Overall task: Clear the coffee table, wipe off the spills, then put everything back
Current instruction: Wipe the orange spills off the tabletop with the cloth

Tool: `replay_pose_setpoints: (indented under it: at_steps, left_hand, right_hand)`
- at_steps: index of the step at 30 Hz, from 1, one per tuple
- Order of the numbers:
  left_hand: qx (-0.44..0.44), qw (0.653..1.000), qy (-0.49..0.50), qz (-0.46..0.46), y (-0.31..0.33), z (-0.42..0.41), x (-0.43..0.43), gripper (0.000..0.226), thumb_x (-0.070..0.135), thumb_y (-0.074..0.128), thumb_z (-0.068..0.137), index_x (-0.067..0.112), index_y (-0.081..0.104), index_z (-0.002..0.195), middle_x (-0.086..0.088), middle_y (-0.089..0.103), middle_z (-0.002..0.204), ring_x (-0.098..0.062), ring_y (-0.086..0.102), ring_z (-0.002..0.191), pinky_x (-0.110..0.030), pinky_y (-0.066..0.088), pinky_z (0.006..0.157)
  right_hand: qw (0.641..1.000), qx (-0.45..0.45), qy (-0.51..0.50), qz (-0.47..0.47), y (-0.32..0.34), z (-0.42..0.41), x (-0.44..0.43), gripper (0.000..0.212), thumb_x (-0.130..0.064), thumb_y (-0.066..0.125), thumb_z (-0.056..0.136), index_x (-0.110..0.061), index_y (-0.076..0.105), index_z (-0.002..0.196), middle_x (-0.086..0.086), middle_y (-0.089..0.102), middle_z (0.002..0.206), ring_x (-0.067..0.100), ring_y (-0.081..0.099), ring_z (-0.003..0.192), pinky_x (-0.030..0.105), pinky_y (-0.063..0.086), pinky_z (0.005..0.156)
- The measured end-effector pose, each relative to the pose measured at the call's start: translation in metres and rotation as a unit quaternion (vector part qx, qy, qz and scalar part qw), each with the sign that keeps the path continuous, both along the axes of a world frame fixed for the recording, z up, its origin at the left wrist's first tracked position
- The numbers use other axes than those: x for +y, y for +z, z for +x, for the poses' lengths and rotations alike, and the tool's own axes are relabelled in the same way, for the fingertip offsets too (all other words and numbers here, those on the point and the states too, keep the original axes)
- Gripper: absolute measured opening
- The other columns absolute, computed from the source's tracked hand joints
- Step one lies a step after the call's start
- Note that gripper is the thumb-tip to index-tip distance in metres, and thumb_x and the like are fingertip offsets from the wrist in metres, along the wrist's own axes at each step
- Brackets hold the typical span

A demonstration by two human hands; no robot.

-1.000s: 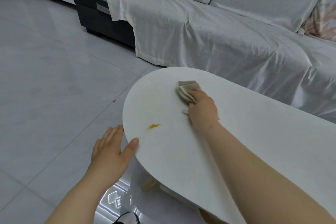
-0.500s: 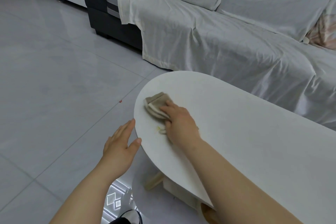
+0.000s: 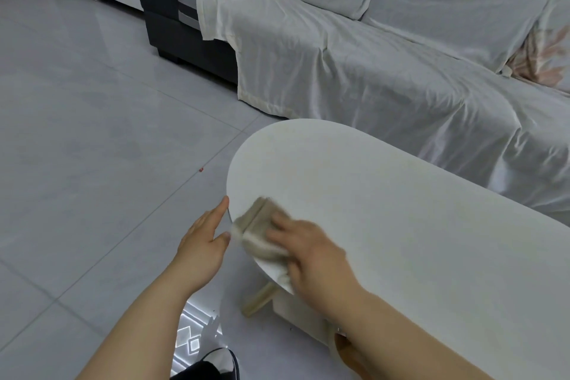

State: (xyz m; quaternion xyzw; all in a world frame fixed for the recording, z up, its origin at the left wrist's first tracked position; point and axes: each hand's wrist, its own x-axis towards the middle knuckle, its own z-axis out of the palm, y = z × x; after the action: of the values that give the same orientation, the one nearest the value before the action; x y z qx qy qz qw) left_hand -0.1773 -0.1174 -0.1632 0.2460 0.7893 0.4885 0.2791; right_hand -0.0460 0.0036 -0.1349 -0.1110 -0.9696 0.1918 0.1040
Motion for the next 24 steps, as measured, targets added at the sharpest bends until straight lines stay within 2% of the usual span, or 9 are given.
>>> replay_pose_setpoints:
  at_steps: [2,4,6,9,14,16,19,22,24]
  left_hand:
    - [-0.009,1.0,0.004,0.01,0.0,-0.001,-0.001,0.057,0.007,0.039,0.091,0.032,0.022,0.139,0.004,0.026,0.15,-0.014,0.02,0.139,-0.032,0.016,0.115]
    - [0.007,1.0,0.008,0.008,0.0,-0.001,-0.001,0.055,0.005,0.036,0.091,0.031,0.023,0.139,0.004,0.026,0.15,-0.013,0.019,0.139,-0.028,0.013,0.113]
    - [0.033,0.999,0.009,-0.012,-0.002,0.0,0.001,0.053,0.008,0.034,0.093,0.03,0.022,0.139,0.002,0.024,0.151,-0.013,0.015,0.141,-0.029,0.01,0.115]
    - [0.076,0.996,0.018,-0.045,-0.002,0.001,0.004,0.05,0.015,0.035,0.094,0.028,0.02,0.14,0.001,0.023,0.152,-0.014,0.012,0.142,-0.033,0.006,0.117]
    - [0.146,0.984,0.029,-0.094,-0.003,0.004,0.011,0.049,0.028,0.036,0.093,0.019,0.023,0.14,-0.003,0.028,0.15,-0.018,0.017,0.14,-0.033,0.005,0.114]
    - [0.153,0.98,0.025,-0.127,-0.005,0.009,0.016,0.056,0.029,0.035,0.093,0.016,0.012,0.142,-0.004,0.02,0.153,-0.018,0.012,0.142,-0.034,0.001,0.114]
    - [0.173,0.972,0.037,-0.152,-0.005,0.013,0.021,0.057,0.027,0.029,0.094,0.017,0.001,0.143,0.001,0.001,0.156,-0.013,-0.003,0.143,-0.033,-0.008,0.113]
    - [0.254,0.958,0.03,-0.129,-0.006,0.017,0.028,0.057,0.02,0.025,0.094,0.021,-0.004,0.143,0.01,-0.013,0.152,-0.002,-0.018,0.137,-0.028,-0.019,0.107]
    - [0.266,0.957,0.003,-0.114,-0.006,0.024,0.037,0.057,0.02,0.025,0.093,0.024,-0.003,0.143,0.014,-0.013,0.152,0.004,-0.023,0.129,-0.025,-0.022,0.104]
  right_hand:
    - [0.998,0.016,0.064,0.019,0.003,0.009,-0.003,0.045,-0.012,0.044,0.064,-0.011,0.067,0.103,0.01,0.066,0.117,0.031,0.065,0.097,0.039,0.057,0.074]
    - [0.999,0.012,0.048,0.01,0.004,0.002,0.018,0.045,-0.007,0.045,0.066,-0.008,0.066,0.107,0.013,0.062,0.123,0.031,0.063,0.103,0.034,0.053,0.084]
    - [0.998,0.007,-0.052,-0.025,0.004,-0.017,0.042,0.049,0.003,0.046,0.074,-0.011,0.058,0.119,0.007,0.049,0.138,0.028,0.05,0.12,0.03,0.039,0.1]
    - [0.99,-0.011,-0.142,0.006,0.0,-0.047,0.051,0.052,0.001,0.041,0.081,-0.02,0.049,0.128,-0.005,0.038,0.146,0.023,0.037,0.127,0.026,0.026,0.1]
    - [1.0,-0.009,0.021,-0.009,-0.007,-0.057,0.033,0.051,0.002,0.049,0.076,-0.015,0.054,0.123,0.003,0.045,0.142,0.03,0.045,0.119,0.039,0.039,0.098]
    - [1.0,-0.009,0.019,-0.004,-0.004,-0.066,0.046,0.05,0.003,0.048,0.077,-0.014,0.055,0.123,0.005,0.046,0.141,0.031,0.047,0.116,0.035,0.036,0.1]
    - [0.999,-0.018,-0.045,0.01,-0.003,-0.094,0.07,0.051,0.003,0.044,0.08,-0.017,0.052,0.126,0.002,0.04,0.145,0.029,0.043,0.12,0.029,0.029,0.102]
    - [0.995,-0.013,-0.102,0.017,-0.003,-0.121,0.092,0.052,0.002,0.04,0.081,-0.02,0.05,0.127,-0.001,0.038,0.146,0.031,0.04,0.12,0.027,0.027,0.1]
    - [0.992,-0.014,-0.12,0.018,-0.005,-0.127,0.108,0.052,0.001,0.039,0.081,-0.02,0.049,0.128,-0.001,0.039,0.146,0.03,0.04,0.122,0.028,0.028,0.101]
